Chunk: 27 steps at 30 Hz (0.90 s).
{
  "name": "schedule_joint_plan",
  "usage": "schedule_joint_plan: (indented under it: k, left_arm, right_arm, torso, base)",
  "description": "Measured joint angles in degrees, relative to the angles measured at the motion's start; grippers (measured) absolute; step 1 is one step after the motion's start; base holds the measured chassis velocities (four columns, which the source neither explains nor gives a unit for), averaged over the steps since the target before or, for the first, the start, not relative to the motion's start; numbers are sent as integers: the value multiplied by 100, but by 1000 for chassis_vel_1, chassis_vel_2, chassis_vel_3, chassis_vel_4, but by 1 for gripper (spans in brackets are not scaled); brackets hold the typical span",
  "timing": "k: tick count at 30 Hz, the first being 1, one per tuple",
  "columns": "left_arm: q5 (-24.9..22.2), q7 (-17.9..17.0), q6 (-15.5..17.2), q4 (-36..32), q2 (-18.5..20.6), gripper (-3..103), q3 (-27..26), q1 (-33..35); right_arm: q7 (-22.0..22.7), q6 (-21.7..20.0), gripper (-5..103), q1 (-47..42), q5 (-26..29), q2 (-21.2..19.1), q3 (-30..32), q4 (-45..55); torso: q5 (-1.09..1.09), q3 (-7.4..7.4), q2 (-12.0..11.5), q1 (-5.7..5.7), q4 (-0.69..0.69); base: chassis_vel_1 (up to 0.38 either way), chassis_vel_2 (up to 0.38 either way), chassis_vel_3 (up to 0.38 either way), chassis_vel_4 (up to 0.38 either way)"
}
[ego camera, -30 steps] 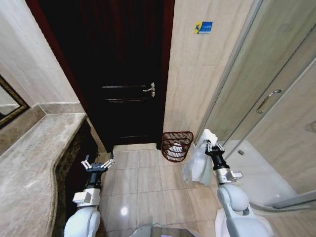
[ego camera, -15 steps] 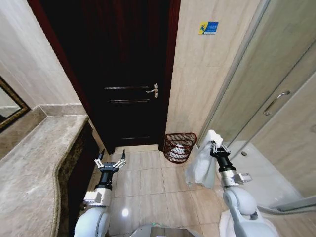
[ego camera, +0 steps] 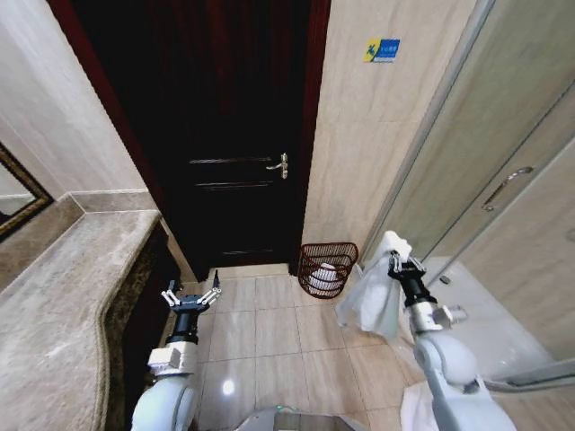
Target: Discard the used towel into the hamper.
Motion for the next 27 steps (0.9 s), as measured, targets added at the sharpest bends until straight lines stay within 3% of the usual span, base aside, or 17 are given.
schedule_joint_plan:
  k: [4, 8, 15, 27]
  left_arm:
    - [-38, -13, -58, 121, -31, 100, -94, 43]
    - [-86, -22, -76, 150, -32, 100, -161, 54]
    - [-190, -26, -147, 58, -75, 100, -296, 151]
    - [-463, -1, -308, -2, -146, 100, -619, 248]
  right_arm:
    - [317, -689, 5, 723, 432, -378, -329, 287]
    - [483, -941, 5, 1331, 689, -632, -498, 348]
    - [857, -1315, 5, 2680, 1263, -1188, -753, 127]
    - [1051, -1599, 5, 4521, 1820, -1889, -1194, -570]
  torso:
    - [0, 0, 0, 0, 0]
    - [0, 0, 0, 0, -1]
    - [2, 1, 0, 1, 0]
    - [2, 0, 0, 1, -1]
  base:
    - [0, 0, 0, 0]
    - [0, 0, 0, 0]
    - [0, 0, 0, 0]
    - [0, 0, 0, 0]
